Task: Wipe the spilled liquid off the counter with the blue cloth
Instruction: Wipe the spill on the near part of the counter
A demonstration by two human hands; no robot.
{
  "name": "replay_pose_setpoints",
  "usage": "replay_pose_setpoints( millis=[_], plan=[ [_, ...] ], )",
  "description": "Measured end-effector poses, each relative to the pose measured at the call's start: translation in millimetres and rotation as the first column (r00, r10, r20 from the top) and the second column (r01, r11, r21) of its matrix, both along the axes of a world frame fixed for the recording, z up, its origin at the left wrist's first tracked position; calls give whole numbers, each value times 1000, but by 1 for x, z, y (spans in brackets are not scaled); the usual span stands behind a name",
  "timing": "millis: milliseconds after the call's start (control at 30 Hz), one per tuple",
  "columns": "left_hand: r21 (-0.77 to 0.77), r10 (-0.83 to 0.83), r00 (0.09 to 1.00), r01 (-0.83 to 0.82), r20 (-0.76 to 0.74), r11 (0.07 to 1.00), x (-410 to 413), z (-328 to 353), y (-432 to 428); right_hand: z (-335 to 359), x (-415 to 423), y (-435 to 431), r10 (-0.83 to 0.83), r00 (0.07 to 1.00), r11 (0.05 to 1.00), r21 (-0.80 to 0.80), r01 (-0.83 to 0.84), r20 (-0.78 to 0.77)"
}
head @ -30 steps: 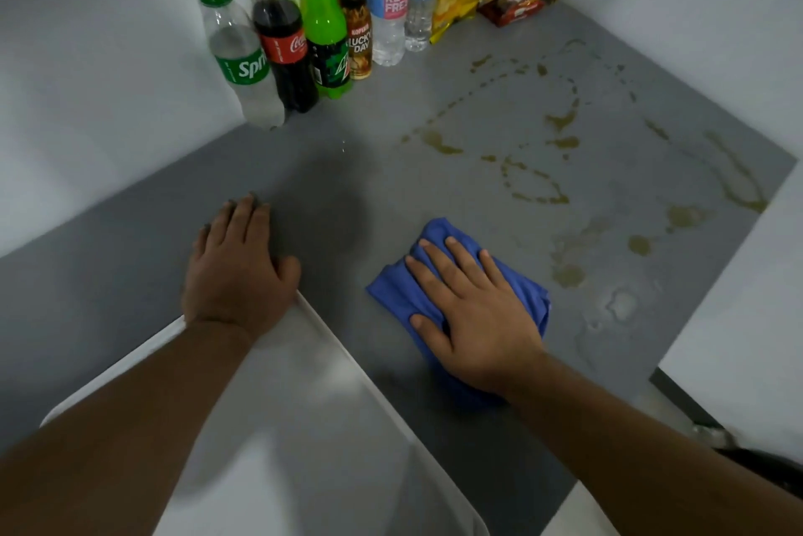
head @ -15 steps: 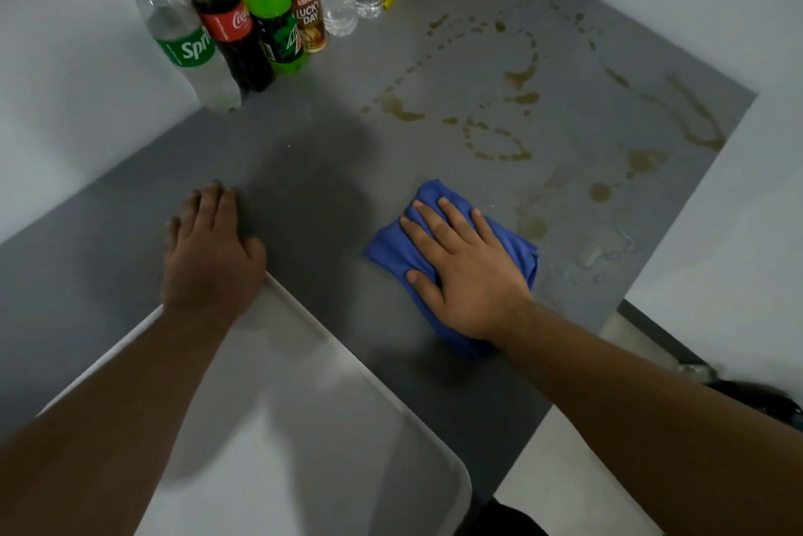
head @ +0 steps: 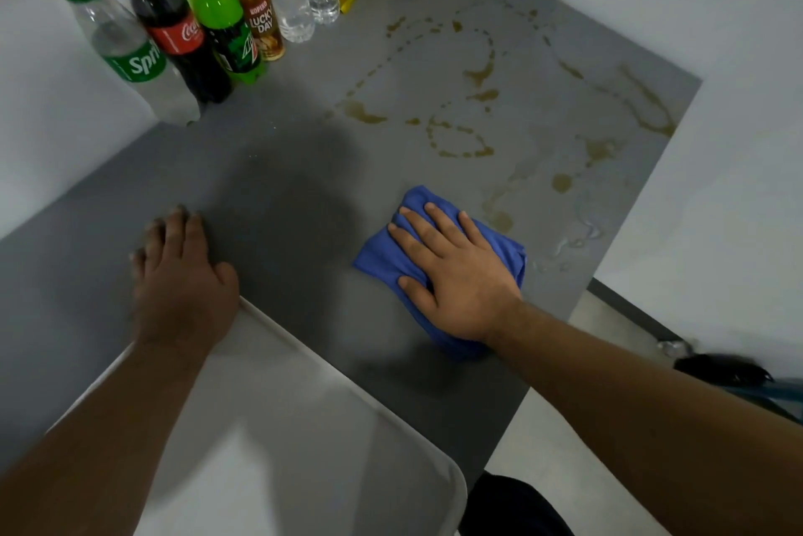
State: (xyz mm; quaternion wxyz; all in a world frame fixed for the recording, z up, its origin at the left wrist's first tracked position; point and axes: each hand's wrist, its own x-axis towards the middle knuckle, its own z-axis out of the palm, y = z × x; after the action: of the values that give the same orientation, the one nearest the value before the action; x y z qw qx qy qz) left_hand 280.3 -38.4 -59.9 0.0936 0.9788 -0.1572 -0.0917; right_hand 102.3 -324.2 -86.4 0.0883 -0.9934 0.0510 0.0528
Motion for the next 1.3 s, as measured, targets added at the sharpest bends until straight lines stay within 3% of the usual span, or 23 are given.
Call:
replay_pose_setpoints(
  millis=[233, 467, 633, 800, 1033, 1300],
  plan=[
    [30, 9, 1000, -9, -3, 999, -7, 6, -5, 7, 36, 4, -165, 986, 986, -17, 164, -10],
    [51, 100, 993, -97, -67, 994, -5, 18, -32, -9, -40, -6, 9, 998, 999, 38, -11, 65],
    [-170, -112, 993, 116, 38, 979, -39, 19, -92, -1, -37, -43, -49, 998, 999, 7, 49, 27],
    [-295, -194, 976, 215, 101, 931, -75, 2, -150, 4, -16, -37, -136, 991, 991, 0, 136, -10],
    [-251, -202, 959, 249, 198, 935, -112, -16, -154, -5, -79, -46, 75, 997, 996, 36, -76, 18],
    [-179, -264, 931, 313, 253, 933, -116, -23, -156, 3, -46, -44, -139, 990, 990, -32, 138, -37]
  ],
)
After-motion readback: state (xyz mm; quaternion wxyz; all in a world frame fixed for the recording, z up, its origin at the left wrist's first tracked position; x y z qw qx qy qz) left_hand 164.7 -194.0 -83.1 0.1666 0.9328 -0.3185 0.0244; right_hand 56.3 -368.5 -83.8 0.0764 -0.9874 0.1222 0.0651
